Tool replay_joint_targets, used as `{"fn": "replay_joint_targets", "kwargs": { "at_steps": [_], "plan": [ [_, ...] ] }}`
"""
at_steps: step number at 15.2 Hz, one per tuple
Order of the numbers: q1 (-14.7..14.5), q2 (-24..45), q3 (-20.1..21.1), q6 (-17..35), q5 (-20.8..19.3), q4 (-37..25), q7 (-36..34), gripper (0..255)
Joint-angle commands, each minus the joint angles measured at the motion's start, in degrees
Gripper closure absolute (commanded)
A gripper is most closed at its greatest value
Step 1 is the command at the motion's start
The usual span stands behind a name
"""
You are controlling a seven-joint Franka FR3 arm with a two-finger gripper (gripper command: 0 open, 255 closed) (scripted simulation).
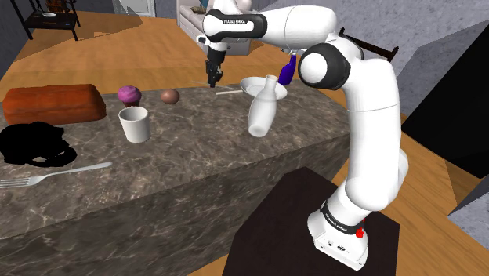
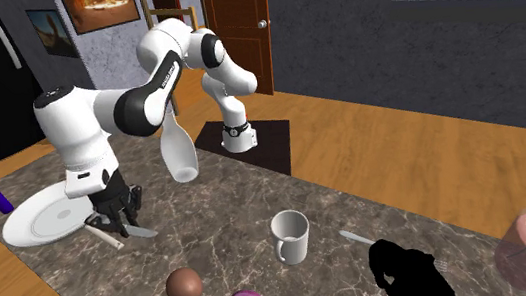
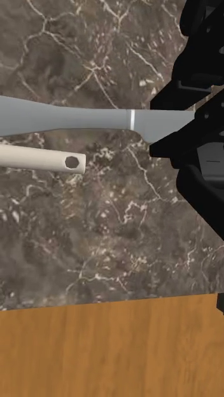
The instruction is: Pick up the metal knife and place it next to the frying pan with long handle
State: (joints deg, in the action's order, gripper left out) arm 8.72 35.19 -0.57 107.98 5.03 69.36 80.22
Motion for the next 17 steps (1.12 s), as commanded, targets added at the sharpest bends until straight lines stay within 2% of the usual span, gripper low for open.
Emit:
{"fn": "replay_joint_targets", "kwargs": {
  "at_steps": [1, 14, 17],
  "plan": [
    [-0.04, 0.22, 0.02, 1.35, 0.03, 1.10, 0.08, 255],
    [-0.09, 2.68, 0.13, 10.27, 0.33, 7.58, 0.80, 255],
    [-0.09, 2.68, 0.13, 10.27, 0.33, 7.58, 0.80, 255]
  ]
}}
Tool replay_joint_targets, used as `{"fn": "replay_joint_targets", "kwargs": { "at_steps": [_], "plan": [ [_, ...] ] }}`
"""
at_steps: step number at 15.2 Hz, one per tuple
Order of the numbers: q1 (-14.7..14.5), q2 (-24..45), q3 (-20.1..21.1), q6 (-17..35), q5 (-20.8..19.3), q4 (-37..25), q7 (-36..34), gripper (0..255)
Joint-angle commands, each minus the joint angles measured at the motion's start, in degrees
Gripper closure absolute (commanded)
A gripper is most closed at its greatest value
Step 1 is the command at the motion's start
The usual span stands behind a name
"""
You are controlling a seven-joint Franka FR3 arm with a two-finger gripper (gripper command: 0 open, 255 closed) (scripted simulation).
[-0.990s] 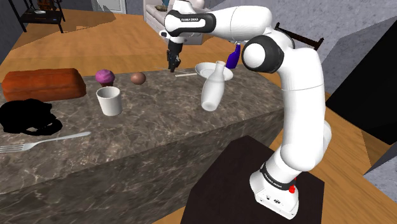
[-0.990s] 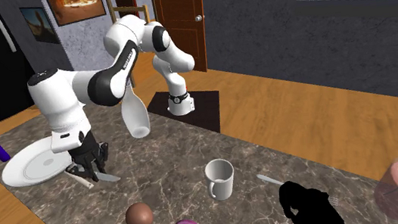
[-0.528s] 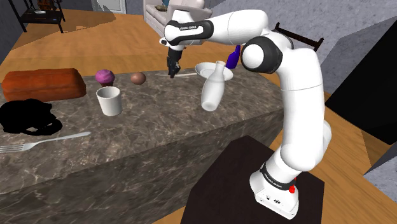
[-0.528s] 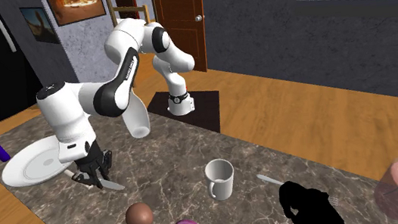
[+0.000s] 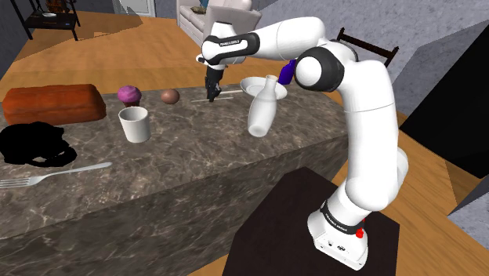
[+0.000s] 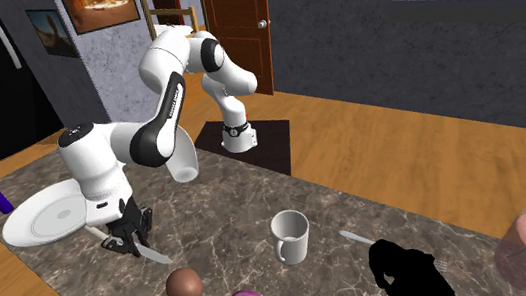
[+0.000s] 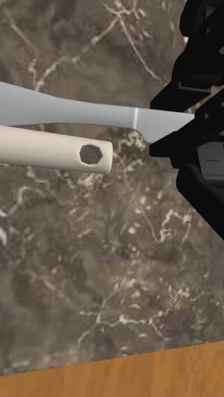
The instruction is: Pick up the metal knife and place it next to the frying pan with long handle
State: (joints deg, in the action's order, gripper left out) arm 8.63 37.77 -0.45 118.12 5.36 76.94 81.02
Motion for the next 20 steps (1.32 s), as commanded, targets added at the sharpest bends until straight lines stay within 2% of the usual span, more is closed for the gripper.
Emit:
{"fn": "replay_joint_targets", "kwargs": {
  "at_steps": [1, 5, 6, 11, 15, 20],
  "plan": [
    [0.00, 0.10, 0.00, 0.12, 0.00, 0.00, 0.00, 255],
    [0.00, 0.10, 0.00, 0.12, 0.00, 0.00, 0.00, 255],
    [0.00, 0.10, 0.00, 0.12, 0.00, 0.00, 0.00, 0],
    [0.00, 0.10, 0.00, 0.12, 0.00, 0.00, 0.00, 0],
    [0.28, -2.60, -0.13, -5.48, -0.15, -2.89, -0.13, 0],
    [0.28, -2.60, -0.13, -5.48, -0.15, -2.89, -0.13, 0]
  ]
}}
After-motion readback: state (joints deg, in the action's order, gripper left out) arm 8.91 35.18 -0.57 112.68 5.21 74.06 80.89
